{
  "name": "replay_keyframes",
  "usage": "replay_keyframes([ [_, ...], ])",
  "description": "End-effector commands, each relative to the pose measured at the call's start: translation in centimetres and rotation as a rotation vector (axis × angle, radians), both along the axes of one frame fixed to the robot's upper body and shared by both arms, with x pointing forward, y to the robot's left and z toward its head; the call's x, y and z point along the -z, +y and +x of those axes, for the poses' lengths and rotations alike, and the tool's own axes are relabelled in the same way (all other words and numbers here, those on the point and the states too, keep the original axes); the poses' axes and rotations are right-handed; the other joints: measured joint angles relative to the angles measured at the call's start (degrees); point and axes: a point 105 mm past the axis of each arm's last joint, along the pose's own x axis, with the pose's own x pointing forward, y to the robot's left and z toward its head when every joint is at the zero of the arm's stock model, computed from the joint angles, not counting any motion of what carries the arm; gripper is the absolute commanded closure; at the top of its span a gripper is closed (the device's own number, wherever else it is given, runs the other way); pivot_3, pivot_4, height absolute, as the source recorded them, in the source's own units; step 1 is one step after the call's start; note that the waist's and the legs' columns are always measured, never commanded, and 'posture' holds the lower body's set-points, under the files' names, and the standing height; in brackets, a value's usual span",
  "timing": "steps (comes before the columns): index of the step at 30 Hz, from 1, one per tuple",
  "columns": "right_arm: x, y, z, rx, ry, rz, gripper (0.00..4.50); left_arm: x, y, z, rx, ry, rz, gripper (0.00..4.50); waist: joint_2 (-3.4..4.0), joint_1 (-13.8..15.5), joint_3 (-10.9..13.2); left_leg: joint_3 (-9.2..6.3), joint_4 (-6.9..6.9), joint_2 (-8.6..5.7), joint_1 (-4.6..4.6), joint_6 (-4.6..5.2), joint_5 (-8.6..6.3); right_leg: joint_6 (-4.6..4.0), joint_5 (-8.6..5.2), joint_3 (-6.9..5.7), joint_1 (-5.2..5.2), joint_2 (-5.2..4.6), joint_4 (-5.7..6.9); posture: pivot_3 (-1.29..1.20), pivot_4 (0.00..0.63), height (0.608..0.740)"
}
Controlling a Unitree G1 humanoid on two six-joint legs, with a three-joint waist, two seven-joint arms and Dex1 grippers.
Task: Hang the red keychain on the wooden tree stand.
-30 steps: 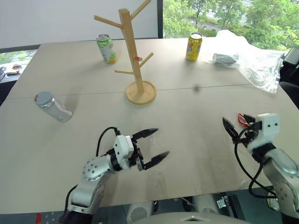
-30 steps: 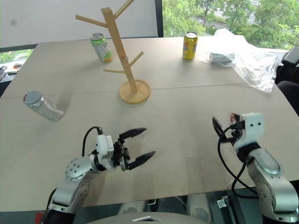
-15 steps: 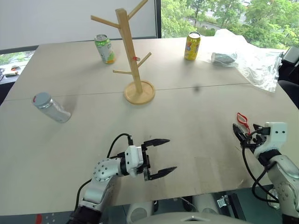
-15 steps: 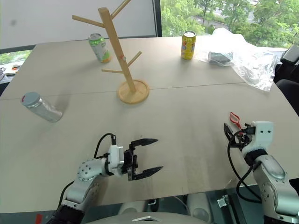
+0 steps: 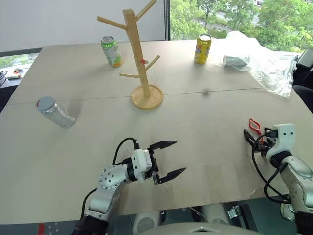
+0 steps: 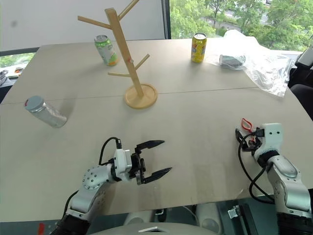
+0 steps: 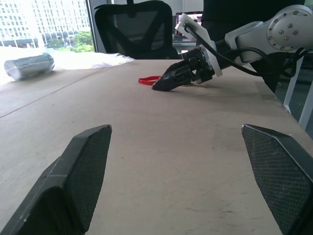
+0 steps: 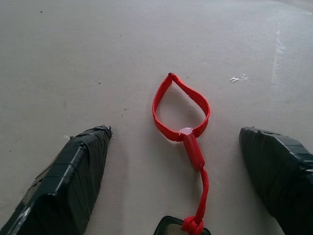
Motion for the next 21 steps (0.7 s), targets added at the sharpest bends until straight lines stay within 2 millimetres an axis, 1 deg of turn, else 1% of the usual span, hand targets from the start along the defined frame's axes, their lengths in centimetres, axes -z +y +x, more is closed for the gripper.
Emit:
replay_keyframes([
  [1, 0.58, 0.36, -0.48, -0.020, 0.029, 0.020, 0.00, -0.83, -0.17, -0.22, -0.001, -0.033, -0.012, 0.09, 0.01, 0.0, -0.1, 0.00, 0.00, 0.00, 0.00, 0.00, 0.00, 0.00, 0.00, 0.00, 0.00, 0.00, 0.00, 0.00, 0.150, 0.740],
  [6, 0.47, 0.55, -0.58, -0.023, 0.026, 0.042, 0.00, -0.89, -0.20, -0.04, -0.010, -0.039, -0.013, 0.09, 0.00, 0.0, -0.2, -0.01, 0.01, 0.00, 0.02, 0.00, 0.00, 0.00, 0.00, 0.00, 0.02, 0.01, 0.01, 0.00, 0.150, 0.740],
  [7, 0.48, 0.59, -0.57, -0.023, 0.027, 0.045, 0.25, -0.89, -0.20, -0.01, -0.011, -0.040, -0.014, 0.02, 0.00, 0.0, -0.2, -0.01, 0.01, 0.00, 0.02, 0.00, 0.00, 0.00, 0.00, 0.00, 0.02, 0.01, 0.01, 0.00, 0.150, 0.740],
  [9, 0.46, 0.65, -0.51, -0.022, 0.026, 0.052, 0.92, -0.86, -0.15, 0.03, -0.012, -0.042, -0.013, 0.00, 0.00, 0.0, -0.2, -0.01, 0.01, 0.00, 0.02, 0.00, 0.00, -0.01, 0.00, 0.00, 0.02, 0.01, 0.01, 0.00, 0.150, 0.740],
  [13, 0.37, 0.50, -0.50, -0.010, 0.024, 0.072, 2.73, -0.86, -0.02, 0.21, -0.017, -0.044, -0.014, 0.00, -0.01, -0.1, -0.2, 0.00, 0.01, 0.02, 0.03, 0.00, 0.00, -0.01, 0.00, 0.01, 0.02, 0.03, 0.01, 0.00, 0.150, 0.740],
  [14, 0.39, 0.48, -0.53, -0.010, 0.025, 0.072, 3.41, -0.87, -0.01, 0.24, -0.018, -0.044, -0.015, 0.00, -0.01, -0.1, -0.2, 0.00, 0.01, 0.02, 0.04, 0.00, 0.00, -0.02, 0.01, 0.01, 0.02, 0.04, 0.01, 0.00, 0.150, 0.740],
  [15, 0.40, 0.49, -0.54, -0.011, 0.026, 0.072, 3.72, -0.88, 0.00, 0.27, -0.018, -0.044, -0.016, 0.00, -0.01, -0.1, -0.2, 0.01, 0.01, 0.03, 0.04, 0.00, 0.00, -0.02, 0.01, 0.02, 0.02, 0.04, 0.01, 0.00, 0.150, 0.740],
  [16, 0.40, 0.50, -0.54, -0.012, 0.027, 0.073, 4.20, -0.89, 0.01, 0.28, -0.019, -0.044, -0.017, 0.00, -0.01, -0.1, -0.2, 0.01, 0.01, 0.03, 0.04, 0.00, 0.00, -0.02, 0.02, 0.02, 0.02, 0.05, 0.02, 0.00, 0.150, 0.740],
  [17, 0.40, 0.52, -0.53, -0.012, 0.027, 0.073, 4.43, -0.89, 0.02, 0.31, -0.020, -0.045, -0.017, 0.00, -0.01, -0.1, -0.2, 0.01, 0.01, 0.03, 0.04, 0.00, 0.00, -0.02, 0.01, 0.02, 0.02, 0.05, 0.02, 0.00, 0.150, 0.740],
  [21, 0.00, 0.48, -0.34, -0.013, 0.008, 0.070, 4.43, -0.94, 0.06, 0.52, -0.031, -0.049, -0.017, 0.00, 0.00, -0.1, -0.2, 0.02, 0.01, 0.03, 0.05, 0.00, 0.00, -0.03, 0.02, 0.03, 0.02, 0.05, 0.03, 0.00, 0.150, 0.740],
])
